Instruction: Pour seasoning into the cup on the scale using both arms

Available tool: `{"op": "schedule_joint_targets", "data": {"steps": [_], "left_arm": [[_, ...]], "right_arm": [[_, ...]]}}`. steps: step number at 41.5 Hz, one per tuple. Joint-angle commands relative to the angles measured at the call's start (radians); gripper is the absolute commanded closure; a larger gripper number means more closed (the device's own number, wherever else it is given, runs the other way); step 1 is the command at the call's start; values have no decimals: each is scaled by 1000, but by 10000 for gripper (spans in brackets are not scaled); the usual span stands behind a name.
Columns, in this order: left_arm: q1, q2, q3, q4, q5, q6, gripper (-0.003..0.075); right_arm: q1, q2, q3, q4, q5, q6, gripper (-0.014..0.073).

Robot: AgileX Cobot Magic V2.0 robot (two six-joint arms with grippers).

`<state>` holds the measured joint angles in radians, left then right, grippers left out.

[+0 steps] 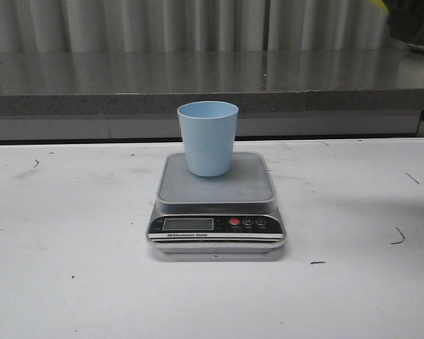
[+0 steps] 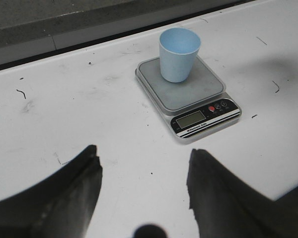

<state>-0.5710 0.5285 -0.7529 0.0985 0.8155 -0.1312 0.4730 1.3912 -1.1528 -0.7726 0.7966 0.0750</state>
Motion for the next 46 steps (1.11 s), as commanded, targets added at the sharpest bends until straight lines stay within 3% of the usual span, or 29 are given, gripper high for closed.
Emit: {"op": "schedule_joint_targets", "data": {"steps": [1, 15, 22, 31, 38, 46], "left_arm": [[-1, 5, -28, -4, -78, -11, 333], [-1, 5, -28, -4, -78, -11, 333], [-1, 5, -28, -4, -78, -11, 333], [-1, 5, -28, -4, -78, -11, 334], [-1, 5, -28, -4, -78, -11, 334], [-1, 5, -28, -4, -78, -11, 334]], "right_arm": [[-70, -62, 7, 73, -93, -75, 284], [-312, -63, 212, 462, -506, -75, 284], [-351, -58, 401, 583, -898, -75, 284], [-351, 25, 547, 593, -1415, -75, 284], [-351, 152, 538, 618, -1587, -75, 284], [-353, 273, 488, 721, -1654, -75, 284]]}}
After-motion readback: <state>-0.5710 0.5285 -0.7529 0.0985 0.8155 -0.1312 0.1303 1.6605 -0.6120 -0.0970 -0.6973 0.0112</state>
